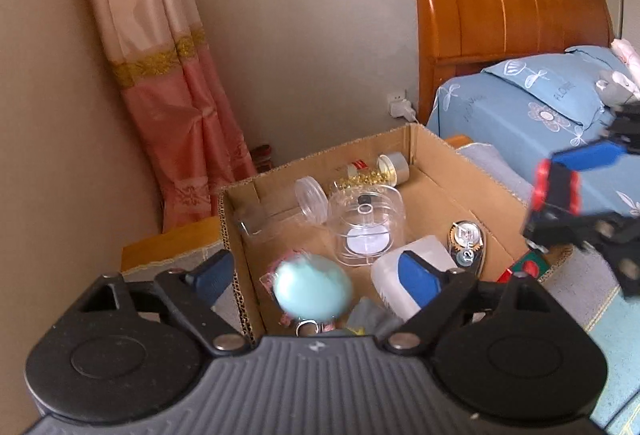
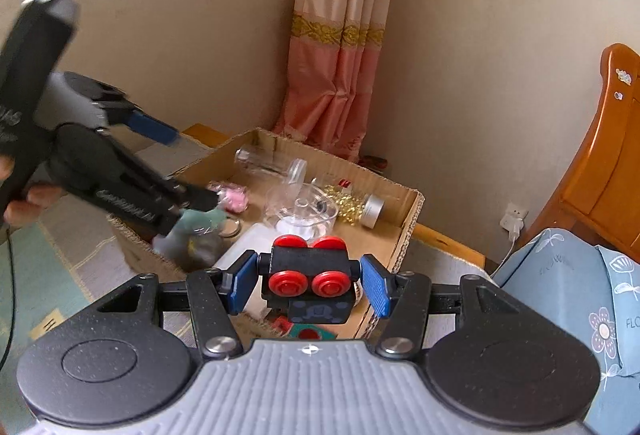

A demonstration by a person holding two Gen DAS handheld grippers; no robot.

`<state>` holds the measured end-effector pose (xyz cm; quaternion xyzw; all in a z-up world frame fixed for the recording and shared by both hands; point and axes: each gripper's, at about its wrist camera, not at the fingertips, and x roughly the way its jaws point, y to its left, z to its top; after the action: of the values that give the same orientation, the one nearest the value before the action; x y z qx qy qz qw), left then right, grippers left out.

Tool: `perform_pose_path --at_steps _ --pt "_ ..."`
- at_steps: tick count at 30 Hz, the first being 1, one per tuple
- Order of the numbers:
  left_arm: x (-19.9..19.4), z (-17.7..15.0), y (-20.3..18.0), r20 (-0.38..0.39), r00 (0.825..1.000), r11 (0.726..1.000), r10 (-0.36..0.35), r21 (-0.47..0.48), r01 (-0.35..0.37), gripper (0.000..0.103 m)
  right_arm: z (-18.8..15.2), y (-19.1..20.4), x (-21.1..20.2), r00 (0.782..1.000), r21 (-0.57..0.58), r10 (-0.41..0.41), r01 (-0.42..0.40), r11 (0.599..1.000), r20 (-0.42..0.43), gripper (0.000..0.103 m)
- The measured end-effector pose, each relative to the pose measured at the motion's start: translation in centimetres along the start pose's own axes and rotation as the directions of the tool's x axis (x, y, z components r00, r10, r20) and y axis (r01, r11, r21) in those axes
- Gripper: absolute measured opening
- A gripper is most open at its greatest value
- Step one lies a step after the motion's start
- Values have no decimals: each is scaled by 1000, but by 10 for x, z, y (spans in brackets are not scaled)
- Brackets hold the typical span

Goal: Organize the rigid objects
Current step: 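Carry the egg into the box with the left tool while the right tool drops the cube in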

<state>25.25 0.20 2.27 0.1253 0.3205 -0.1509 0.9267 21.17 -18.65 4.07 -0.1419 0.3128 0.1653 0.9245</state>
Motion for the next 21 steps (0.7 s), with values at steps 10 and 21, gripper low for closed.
perform_pose_path --at_steps 10,21 --pt "-28 -18 -1 14 1000 999 -15 -45 15 97 21 -27 70 995 85 -10 19 996 -104 61" --pt "-62 -30 -4 35 999 993 -11 -119 15 101 29 -34 69 994 205 -69 85 975 -82 103"
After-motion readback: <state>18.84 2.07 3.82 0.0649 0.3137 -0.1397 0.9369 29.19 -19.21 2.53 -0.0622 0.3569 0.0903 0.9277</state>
